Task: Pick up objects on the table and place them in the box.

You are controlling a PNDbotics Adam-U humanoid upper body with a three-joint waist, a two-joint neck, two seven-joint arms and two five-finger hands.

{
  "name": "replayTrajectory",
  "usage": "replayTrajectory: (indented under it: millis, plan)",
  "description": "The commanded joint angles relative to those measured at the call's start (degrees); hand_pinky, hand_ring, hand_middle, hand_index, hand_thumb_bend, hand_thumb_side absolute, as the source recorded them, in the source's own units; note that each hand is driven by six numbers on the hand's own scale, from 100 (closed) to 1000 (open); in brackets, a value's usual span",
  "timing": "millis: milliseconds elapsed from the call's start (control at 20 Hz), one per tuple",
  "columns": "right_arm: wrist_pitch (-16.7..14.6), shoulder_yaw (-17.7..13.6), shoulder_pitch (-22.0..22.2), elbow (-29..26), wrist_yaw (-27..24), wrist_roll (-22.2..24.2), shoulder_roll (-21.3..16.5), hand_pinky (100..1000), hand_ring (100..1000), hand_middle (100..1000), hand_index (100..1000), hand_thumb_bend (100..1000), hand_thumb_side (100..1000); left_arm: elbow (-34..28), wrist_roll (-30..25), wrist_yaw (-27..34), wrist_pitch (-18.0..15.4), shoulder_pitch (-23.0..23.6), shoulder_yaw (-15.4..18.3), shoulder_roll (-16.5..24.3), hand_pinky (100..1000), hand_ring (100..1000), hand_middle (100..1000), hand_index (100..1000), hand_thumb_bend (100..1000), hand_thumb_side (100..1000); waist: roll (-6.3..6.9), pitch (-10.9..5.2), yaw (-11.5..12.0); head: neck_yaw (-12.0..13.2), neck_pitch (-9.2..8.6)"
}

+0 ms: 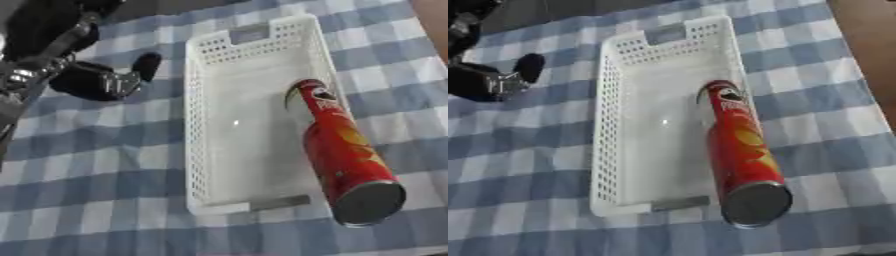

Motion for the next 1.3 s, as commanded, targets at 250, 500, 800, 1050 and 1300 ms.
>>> replayTrajectory:
  millis: [250,500,800,1050,1300]
  plan:
    - [-0.3,-1.1,-1.7,-0.4,1.0,-1.5,-2.1,356,540,656,814,100,1000,-0.6,11.1,2.6,1.3,8.8,6.2,-9.1,865,906,997,1000,100,824,-1.41,-0.04,2.4,-1.4,-1.24]
    - [-0.3,-1.9,-1.9,-0.4,2.1,-3.7,-2.9,364,550,656,809,100,1000,-0.6,15.8,4.1,0.6,13.8,9.7,-17.5,826,877,977,1000,100,846,-2.02,0.52,4.4,-1.6,-0.89]
    - [-0.7,-2.1,-2.0,-0.2,3.6,-5.4,-3.8,376,569,663,806,100,1000,-0.6,19.3,2.1,-1.0,16.4,10.2,-25.7,802,859,967,1000,100,871,-2.91,1.12,6.4,-1.0,0.11]
    - [-0.8,-2.8,-1.9,-0.1,4.6,-7.6,-4.2,402,610,677,807,100,1000,-0.6,21.0,-0.3,-1.7,17.0,10.0,-28.2,799,856,964,1000,100,874,-3.46,1.28,6.8,-1.0,0.13]
    - [-0.6,-3.1,-1.5,-0.2,5.4,-9.3,-4.3,417,630,696,808,100,1000,-0.6,21.2,-1.4,-1.1,17.1,9.7,-28.4,791,850,959,1000,100,872,-3.62,1.36,6.4,-0.9,0.16]
